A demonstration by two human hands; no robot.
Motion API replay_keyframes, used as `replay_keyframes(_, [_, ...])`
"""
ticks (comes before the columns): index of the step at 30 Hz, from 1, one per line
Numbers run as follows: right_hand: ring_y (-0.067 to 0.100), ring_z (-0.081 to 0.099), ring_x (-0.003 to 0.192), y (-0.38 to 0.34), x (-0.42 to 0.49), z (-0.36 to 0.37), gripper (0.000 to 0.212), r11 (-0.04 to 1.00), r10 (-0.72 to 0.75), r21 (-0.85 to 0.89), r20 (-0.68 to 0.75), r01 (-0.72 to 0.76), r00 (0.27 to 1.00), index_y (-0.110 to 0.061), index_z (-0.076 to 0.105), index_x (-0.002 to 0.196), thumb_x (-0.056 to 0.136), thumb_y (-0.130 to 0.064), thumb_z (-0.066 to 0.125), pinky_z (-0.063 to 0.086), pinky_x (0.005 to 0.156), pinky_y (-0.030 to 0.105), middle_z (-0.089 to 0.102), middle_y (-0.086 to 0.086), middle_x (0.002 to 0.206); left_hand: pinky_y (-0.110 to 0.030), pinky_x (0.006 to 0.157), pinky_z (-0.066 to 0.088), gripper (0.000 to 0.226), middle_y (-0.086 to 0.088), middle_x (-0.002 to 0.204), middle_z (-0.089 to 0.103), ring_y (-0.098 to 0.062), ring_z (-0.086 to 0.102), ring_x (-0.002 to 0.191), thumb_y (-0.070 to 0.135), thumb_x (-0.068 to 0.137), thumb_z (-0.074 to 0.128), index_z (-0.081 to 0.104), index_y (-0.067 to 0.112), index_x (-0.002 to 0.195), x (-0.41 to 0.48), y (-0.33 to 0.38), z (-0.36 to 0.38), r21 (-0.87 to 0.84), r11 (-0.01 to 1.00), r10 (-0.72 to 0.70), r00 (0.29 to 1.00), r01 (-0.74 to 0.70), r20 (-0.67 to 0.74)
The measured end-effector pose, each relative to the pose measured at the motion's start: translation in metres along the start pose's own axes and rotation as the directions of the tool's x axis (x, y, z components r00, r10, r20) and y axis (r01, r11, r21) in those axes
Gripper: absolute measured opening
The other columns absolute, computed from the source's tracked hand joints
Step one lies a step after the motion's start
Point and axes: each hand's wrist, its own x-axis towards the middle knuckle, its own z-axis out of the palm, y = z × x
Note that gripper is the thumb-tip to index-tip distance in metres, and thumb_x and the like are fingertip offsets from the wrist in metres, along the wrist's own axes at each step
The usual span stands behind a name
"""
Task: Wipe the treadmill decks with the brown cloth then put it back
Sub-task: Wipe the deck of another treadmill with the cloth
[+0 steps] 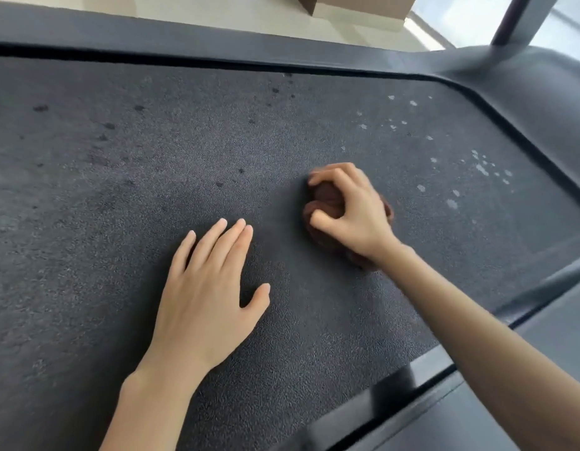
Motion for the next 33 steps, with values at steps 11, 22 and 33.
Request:
replay_keyframes(11, [0.018, 0.049, 0.124, 0.000, -0.075, -0.010, 0.043, 0.976, -0.188, 0.123, 0.059, 0.180, 0.980, -0.012, 0.061, 0.106, 0.065, -0.025, 0.060, 0.039, 0.103, 0.036, 0.054, -0.001, 0.126, -0.045, 0.116, 0.014, 0.071, -0.002, 0.150, 0.034, -0.019, 0.024, 0.142, 0.046, 0.078, 0.043, 0.042, 0.011, 0.140, 0.001, -0.001, -0.002, -0.043, 0.999, 0.011, 0.999, -0.010, 0.031])
replay_keyframes(22, [0.016, 0.051, 0.116, 0.041, -0.074, -0.042, 0.045, 0.953, 0.300, 0.014, -0.179, -0.302, 0.937, -0.016, 0.061, 0.107, 0.068, -0.038, 0.054, 0.037, 0.103, 0.036, 0.057, -0.003, 0.118, -0.047, 0.115, -0.004, 0.072, -0.004, 0.157, 0.015, -0.021, 0.003, 0.145, 0.050, 0.083, 0.044, 0.028, 0.019, 0.146, 0.004, 0.011, 0.005, -0.033, 0.999, -0.028, 0.998, 0.031, 0.061])
replay_keyframes(33, [0.015, 0.050, 0.119, 0.005, -0.110, -0.026, 0.048, 0.992, -0.123, 0.010, 0.032, 0.123, 0.992, -0.015, 0.061, 0.110, 0.065, -0.030, 0.059, 0.044, 0.096, 0.033, 0.054, -0.004, 0.127, -0.056, 0.113, 0.009, 0.070, -0.009, 0.154, 0.025, -0.027, 0.015, 0.144, 0.053, 0.087, 0.029, 0.035, 0.012, 0.143, -0.002, 0.052, 0.010, 0.017, 1.000, 0.018, 0.997, -0.020, 0.079])
